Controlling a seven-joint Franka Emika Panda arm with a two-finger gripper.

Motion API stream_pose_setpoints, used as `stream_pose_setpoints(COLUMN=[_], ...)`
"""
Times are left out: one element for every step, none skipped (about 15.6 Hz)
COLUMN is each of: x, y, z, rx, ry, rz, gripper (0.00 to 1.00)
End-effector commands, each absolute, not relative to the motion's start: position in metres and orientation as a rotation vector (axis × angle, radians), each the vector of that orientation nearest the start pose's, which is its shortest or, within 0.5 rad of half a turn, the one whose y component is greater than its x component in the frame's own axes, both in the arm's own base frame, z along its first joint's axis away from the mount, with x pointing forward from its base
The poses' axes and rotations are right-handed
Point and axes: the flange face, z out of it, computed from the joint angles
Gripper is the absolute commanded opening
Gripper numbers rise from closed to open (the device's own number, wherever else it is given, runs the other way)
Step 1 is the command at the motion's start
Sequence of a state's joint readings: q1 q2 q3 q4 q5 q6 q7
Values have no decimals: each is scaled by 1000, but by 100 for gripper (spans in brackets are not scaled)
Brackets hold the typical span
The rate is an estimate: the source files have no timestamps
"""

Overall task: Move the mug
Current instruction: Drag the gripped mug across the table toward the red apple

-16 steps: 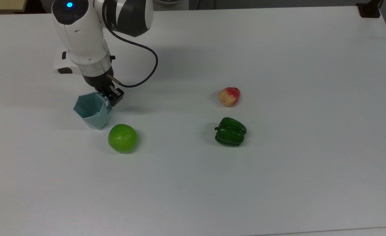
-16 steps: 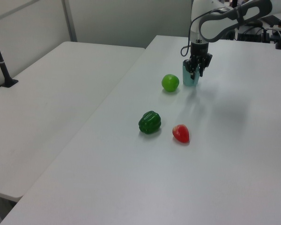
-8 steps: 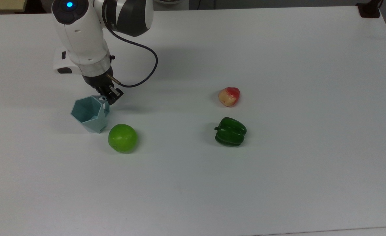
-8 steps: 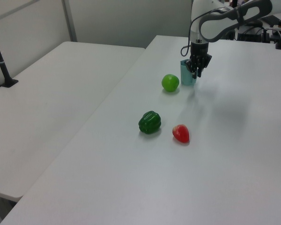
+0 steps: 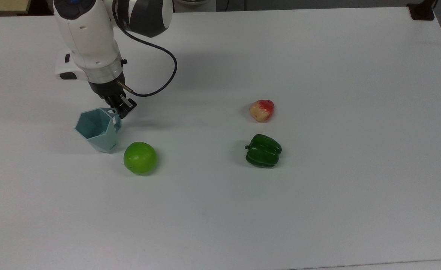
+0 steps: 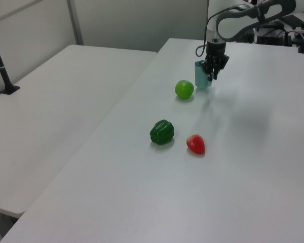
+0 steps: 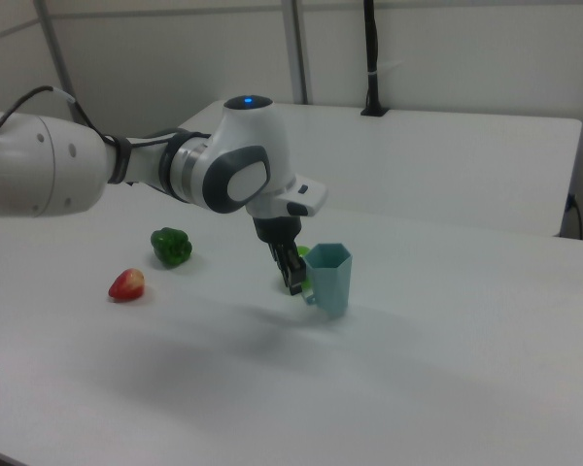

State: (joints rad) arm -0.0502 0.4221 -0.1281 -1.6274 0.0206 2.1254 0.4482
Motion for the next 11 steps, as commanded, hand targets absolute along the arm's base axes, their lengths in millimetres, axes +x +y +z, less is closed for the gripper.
stream_pose_setpoints(x=[658, 656, 652, 647, 642, 636, 631, 626, 621, 613, 603], y=[-109, -109, -110, -108, -104, -101, -97, -89, -80, -65, -53], z=[427, 433, 442, 449, 456, 460, 466, 467, 471, 474, 475], rx=[-3026, -3031, -3032, -3044, -3060, -3071, -3075, -3080, -3083, -3089, -3092], ry=[934, 920, 909, 881, 835, 802, 787, 767, 744, 710, 679], rz=[-210, -209, -203, -174, -134, -95, -70, -38, -22, -12, 1], gripper=[20, 20, 20, 20, 20, 20, 20, 20, 20, 20, 20])
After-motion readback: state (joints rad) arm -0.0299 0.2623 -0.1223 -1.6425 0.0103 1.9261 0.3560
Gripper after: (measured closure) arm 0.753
